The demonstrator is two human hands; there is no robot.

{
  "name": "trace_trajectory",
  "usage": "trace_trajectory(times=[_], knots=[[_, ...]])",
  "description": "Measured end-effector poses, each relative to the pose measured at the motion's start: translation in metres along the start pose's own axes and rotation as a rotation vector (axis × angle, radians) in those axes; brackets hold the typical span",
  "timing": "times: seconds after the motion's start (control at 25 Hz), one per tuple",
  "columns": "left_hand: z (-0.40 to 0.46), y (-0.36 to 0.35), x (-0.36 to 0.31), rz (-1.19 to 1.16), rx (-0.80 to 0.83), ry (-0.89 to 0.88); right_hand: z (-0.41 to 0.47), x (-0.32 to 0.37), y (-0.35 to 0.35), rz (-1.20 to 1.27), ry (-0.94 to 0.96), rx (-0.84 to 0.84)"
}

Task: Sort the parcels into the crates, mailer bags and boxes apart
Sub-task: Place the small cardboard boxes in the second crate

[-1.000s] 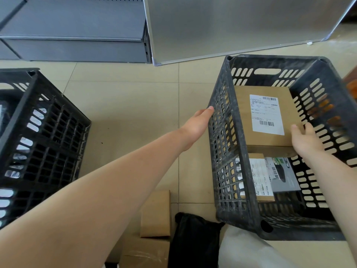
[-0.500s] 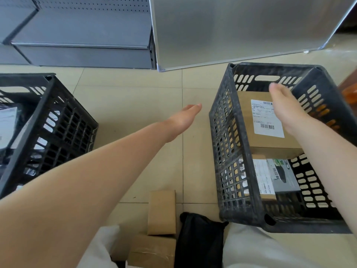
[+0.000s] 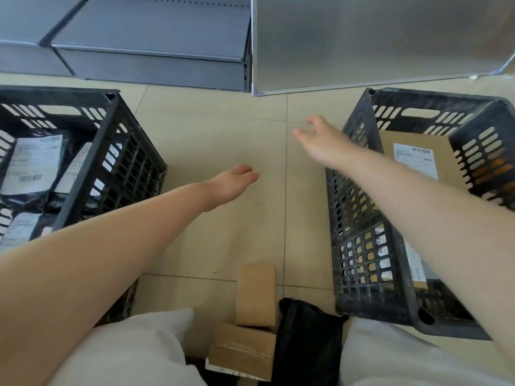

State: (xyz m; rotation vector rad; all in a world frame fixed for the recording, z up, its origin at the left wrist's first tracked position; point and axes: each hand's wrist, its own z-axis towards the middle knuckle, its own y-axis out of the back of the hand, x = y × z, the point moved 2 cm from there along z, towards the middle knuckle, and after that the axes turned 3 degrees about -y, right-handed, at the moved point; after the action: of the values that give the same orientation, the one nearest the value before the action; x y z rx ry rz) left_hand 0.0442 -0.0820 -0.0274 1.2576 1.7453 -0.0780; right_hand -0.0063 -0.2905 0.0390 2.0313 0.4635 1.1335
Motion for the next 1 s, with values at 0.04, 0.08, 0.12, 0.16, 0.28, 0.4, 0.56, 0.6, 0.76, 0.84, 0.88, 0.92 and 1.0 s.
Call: trace_trajectory(times=[0.04,0.08,0.12,0.16,0.28,0.4,0.56,0.6,0.76,0.84,0.88,0.92,1.0], knots=[[-0.001,0.000,0.012,0.008,0.003,0.015,0.000,0.001,-0.019,-0.006,-0.004,0.034],[-0.002,-0.002,0.023,0.025,0.010,0.026,-0.001,-0.001,-0.040,-0.002,-0.020,0.069],[-0.003,-0.005,0.034,0.051,0.026,0.040,-0.003,-0.006,-0.062,0.003,-0.044,0.104],[-0.004,-0.010,0.045,0.081,0.046,0.054,-0.006,-0.013,-0.084,0.005,-0.075,0.141],[-0.005,-0.025,0.077,0.140,0.104,0.101,-0.024,-0.043,-0.146,0.002,-0.207,0.256],[-0.008,-0.041,0.101,0.158,0.161,0.152,-0.048,-0.072,-0.192,0.033,-0.353,0.343],[-0.012,-0.055,0.129,0.224,0.255,0.215,-0.078,-0.083,-0.234,-0.016,-0.417,0.395],[-0.012,-0.056,0.134,0.249,0.274,0.224,-0.084,-0.081,-0.240,-0.027,-0.411,0.384],[-0.009,-0.054,0.141,0.291,0.289,0.230,-0.096,-0.074,-0.250,-0.134,-0.342,0.317],[-0.007,-0.054,0.141,0.291,0.284,0.224,-0.097,-0.072,-0.254,-0.206,-0.324,0.334],[-0.007,-0.055,0.140,0.293,0.283,0.217,-0.098,-0.072,-0.255,-0.244,-0.326,0.340],[-0.006,-0.056,0.139,0.297,0.283,0.209,-0.098,-0.074,-0.256,-0.272,-0.332,0.341],[-0.006,-0.057,0.139,0.302,0.293,0.207,-0.100,-0.078,-0.258,-0.280,-0.360,0.335]])
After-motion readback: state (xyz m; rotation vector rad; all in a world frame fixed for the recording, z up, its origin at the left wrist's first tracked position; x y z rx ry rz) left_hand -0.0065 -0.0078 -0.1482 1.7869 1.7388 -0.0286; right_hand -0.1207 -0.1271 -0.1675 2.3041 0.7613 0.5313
